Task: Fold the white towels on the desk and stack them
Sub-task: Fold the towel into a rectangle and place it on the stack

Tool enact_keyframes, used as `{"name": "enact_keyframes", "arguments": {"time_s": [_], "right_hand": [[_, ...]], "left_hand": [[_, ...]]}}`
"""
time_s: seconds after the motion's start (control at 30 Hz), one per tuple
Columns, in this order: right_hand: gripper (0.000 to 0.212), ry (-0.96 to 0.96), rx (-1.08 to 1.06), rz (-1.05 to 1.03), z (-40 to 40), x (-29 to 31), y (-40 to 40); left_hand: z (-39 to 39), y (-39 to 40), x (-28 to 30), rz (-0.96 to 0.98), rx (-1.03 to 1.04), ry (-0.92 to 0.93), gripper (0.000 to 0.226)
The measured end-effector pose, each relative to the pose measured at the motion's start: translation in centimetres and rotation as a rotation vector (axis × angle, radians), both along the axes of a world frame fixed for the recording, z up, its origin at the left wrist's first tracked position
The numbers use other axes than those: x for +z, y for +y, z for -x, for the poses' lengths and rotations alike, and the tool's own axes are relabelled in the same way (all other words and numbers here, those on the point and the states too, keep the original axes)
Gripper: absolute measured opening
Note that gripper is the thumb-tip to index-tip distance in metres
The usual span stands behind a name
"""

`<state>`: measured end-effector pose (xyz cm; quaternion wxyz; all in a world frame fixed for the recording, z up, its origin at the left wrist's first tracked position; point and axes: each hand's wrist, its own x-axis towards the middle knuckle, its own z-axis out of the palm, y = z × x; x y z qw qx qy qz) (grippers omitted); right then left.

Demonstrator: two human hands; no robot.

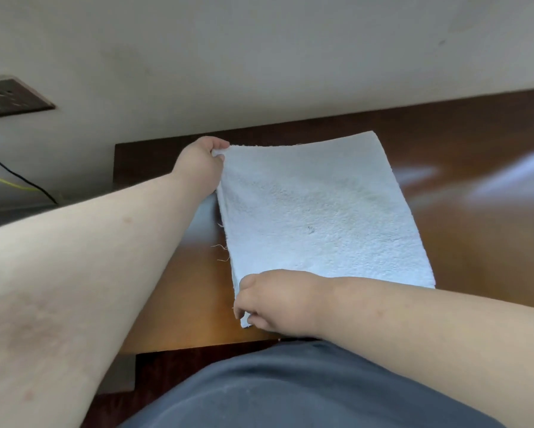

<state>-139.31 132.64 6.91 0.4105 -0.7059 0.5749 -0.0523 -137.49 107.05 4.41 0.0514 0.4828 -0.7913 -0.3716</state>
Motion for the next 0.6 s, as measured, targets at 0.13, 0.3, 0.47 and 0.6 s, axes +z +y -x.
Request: {"name": "enact_keyframes", "arguments": {"time_s": [0.13, 0.3, 0.47, 0.6], "right_hand": [[0.029, 0.038, 0.004, -0.088, -0.9, -2.8, -1.0], [0.039, -0.011, 0.018, -0.249, -1.7, -4.4, -0.4], [0.037, -0.157, -0.310, -0.228, 1.0, -3.1, 1.7], [0.031, 0.015, -0.695, -0.061, 7.3, -2.9, 4.5]], "left_hand": [[-0.1, -0.5, -2.3, 0.019, -0.095, -0.115, 0.042], [0.8, -0.4, -3.8, 0.019, -0.241, -0.364, 0.065], [1.9, 2.7, -3.2, 0.214, -0.203, -0.575, 0.087], [2.7, 7.3, -3.1, 0.403, -0.548, -0.348, 0.064]]}}
